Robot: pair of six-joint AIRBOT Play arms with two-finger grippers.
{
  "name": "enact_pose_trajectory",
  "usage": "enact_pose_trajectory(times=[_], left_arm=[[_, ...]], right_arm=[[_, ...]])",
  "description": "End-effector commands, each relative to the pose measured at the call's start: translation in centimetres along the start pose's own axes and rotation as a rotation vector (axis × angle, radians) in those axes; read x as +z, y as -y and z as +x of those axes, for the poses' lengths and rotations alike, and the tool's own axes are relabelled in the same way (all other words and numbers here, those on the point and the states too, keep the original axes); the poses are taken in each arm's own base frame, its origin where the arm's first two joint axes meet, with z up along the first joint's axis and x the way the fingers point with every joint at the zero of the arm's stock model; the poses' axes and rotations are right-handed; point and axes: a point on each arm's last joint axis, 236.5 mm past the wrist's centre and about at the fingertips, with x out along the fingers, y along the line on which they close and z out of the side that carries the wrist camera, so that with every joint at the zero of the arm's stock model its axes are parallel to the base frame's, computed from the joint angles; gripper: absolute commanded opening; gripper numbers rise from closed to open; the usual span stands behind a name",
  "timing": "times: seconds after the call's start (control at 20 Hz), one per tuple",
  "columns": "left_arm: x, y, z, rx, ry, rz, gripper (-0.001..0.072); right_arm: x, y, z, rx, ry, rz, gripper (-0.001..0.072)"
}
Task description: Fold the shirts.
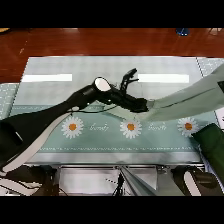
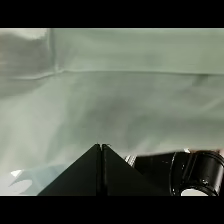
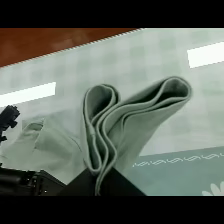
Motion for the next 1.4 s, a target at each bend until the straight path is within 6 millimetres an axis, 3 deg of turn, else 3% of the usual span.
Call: enact_pose_trajectory(times=[0.0, 0.2, 0.3, 0.4, 0.5, 0.6, 0.7, 0.9, 1.0, 1.15, 1.25, 1.35], left_arm=[[-2.7, 0.9, 4.3, -0.024, -0.032, -0.041, 0.0019], [-3.2, 0.8, 8.0, -0.035, 0.024, -0.140, 0.0019], [-3.0, 1.2, 8.8, -0.072, 0.046, -0.178, 0.0019], [-1.8, 1.0, 8.0, -0.082, 0.075, -0.179, 0.0018], [1.1, 0.8, 5.4, -0.085, 0.132, -0.169, 0.0017], [4.7, 0.8, 0.7, -0.063, 0.213, -0.103, 0.0016], [8.1, 1.2, -5.6, -0.024, 0.300, -0.004, 0.0015], [12.5, 1.3, -21.2, 0.156, 0.504, 0.140, 0.0015], [12.9, 0.5, -29.1, 0.299, 0.603, 0.164, 0.0015], [11.2, 0.0, -38.3, 0.460, 0.705, 0.165, 0.0016], [9.6, 0.4, -42.6, 0.518, 0.756, 0.165, 0.0016], [8.2, 1.1, -45.5, 0.552, 0.798, 0.159, 0.0017]], right_arm=[[-0.8, -0.1, -2.2, -0.009, 0.023, 0.021, 0.0022], [-1.2, -0.6, -2.9, 0.009, 0.023, 0.041, 0.0022], [-1.4, -0.3, -2.9, -0.005, 0.015, 0.038, 0.0022], [-1.3, 0.4, -2.9, -0.034, 0.023, 0.031, 0.0022], [-1.0, 1.5, -2.8, -0.080, 0.026, 0.004, 0.0021], [-1.3, 1.1, -1.7, -0.057, -0.017, -0.076, 0.0021], [-0.9, 0.5, 0.4, -0.017, -0.049, -0.093, 0.0020], [1.9, -1.5, 5.9, 0.093, -0.026, -0.090, 0.0020], [1.4, -3.5, 9.2, 0.145, -0.065, -0.120, 0.0020], [-1.0, -8.3, 14.6, 0.244, -0.135, -0.173, 0.0021], [-3.8, -12.0, 18.4, 0.304, -0.188, -0.179, 0.0021], [-7.6, -15.5, 21.7, 0.353, -0.248, -0.191, 0.0021]])
